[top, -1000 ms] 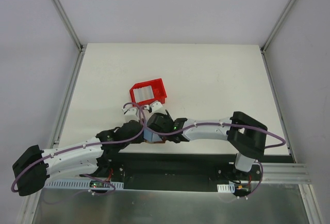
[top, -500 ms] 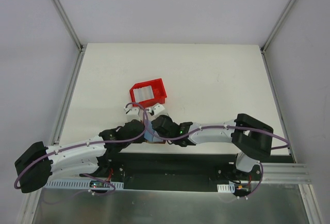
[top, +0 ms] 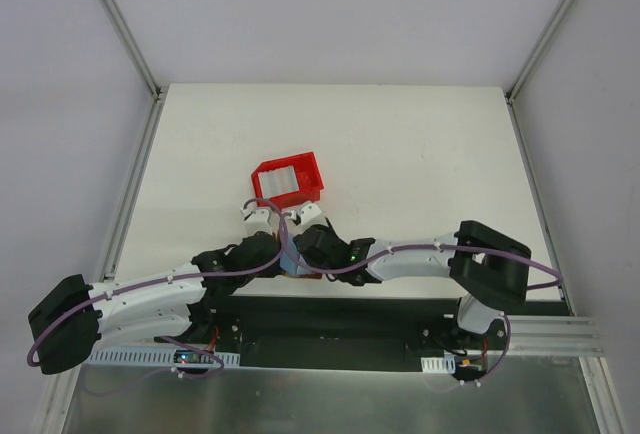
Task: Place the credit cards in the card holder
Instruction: Open the card holder at the center of the board.
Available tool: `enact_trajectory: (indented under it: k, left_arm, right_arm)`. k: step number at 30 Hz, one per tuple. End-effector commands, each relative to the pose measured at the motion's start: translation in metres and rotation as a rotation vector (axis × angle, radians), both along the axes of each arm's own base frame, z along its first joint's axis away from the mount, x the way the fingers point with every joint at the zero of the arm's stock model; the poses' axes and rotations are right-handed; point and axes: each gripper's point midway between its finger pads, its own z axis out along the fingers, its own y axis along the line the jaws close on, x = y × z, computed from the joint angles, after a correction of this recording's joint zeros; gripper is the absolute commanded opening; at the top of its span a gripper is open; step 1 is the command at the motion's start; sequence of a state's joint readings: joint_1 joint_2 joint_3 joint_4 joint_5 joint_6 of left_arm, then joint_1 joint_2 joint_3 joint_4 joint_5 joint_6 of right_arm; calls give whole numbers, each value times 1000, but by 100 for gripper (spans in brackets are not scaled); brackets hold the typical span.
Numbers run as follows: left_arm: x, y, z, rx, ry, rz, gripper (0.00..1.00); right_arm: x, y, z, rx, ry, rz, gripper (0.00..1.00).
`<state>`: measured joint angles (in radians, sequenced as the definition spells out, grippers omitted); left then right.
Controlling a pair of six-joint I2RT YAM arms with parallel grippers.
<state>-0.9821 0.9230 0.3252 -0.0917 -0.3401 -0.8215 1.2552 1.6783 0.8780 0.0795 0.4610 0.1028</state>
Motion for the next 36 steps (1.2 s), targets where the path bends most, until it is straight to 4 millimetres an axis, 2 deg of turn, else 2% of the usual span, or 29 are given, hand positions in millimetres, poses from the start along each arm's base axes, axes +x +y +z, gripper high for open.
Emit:
enact_trajectory:
  k: [1,5,8,11,15,19,24,28,32,36]
  left_arm:
    - [-2,-5,5,-12,3,-25,0]
    - [-3,-4,4,-12,4,-24,0]
    - [-2,-4,4,-12,5,-21,0]
    - [-2,-4,4,-12,4,-16,0]
    - [-2,-4,3,-10,6,-17,0]
    - [-2,-4,4,-10,5,-20,0]
    - [-1,-5,5,-16,2,-15,0]
    - [-1,-4,5,-20,2,-8,0]
    - [-2,-4,5,-24,3,-4,0]
    - [-2,-3,5,-30,2,-4,0]
  right_arm:
    - [13,-14,19,-32,-84,-85,51]
    - [19,-15,26,-48,-131,-81,53]
    - [14,-2,28,7,-127,-15,52]
    - [6,12,33,82,-118,48,50]
    - [2,14,31,89,-141,90,42]
    - [0,17,36,136,-159,114,45]
    - [-12,31,42,221,-110,169,45]
    - [-19,38,46,330,1,161,46]
    - [-16,34,43,390,88,115,40]
    - [-8,22,43,442,155,66,40]
